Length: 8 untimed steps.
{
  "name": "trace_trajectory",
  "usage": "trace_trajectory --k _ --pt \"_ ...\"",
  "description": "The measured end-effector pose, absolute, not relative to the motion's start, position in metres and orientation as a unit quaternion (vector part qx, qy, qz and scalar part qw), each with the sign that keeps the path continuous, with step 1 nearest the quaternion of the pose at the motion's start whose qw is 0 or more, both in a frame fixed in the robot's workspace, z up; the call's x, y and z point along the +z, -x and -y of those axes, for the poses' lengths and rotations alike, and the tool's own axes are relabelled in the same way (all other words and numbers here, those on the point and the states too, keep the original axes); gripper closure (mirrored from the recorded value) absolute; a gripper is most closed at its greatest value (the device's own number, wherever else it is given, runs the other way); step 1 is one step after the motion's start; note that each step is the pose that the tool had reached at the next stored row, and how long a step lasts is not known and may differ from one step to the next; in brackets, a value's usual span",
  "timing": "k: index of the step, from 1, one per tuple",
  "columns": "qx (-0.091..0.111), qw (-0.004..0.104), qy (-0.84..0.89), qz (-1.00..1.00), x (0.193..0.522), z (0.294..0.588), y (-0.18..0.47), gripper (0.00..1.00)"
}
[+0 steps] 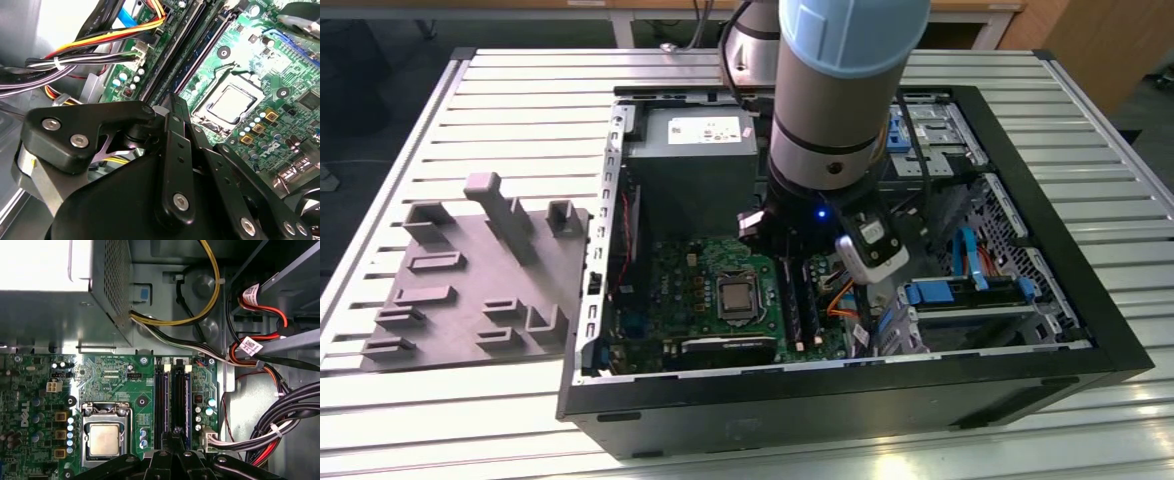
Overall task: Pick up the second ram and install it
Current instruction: 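Press down the second ram until it locks into place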
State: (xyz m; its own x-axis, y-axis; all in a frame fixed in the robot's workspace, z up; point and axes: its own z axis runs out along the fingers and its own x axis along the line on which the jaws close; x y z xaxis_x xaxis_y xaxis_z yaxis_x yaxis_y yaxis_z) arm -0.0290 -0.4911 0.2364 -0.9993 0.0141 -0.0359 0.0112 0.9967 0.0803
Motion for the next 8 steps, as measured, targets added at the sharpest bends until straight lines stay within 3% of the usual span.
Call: trace_trajectory --k 8 --pt "0.04 0.018 -0.006 -0.999 0.2364 0.4944 0.029 0.89"
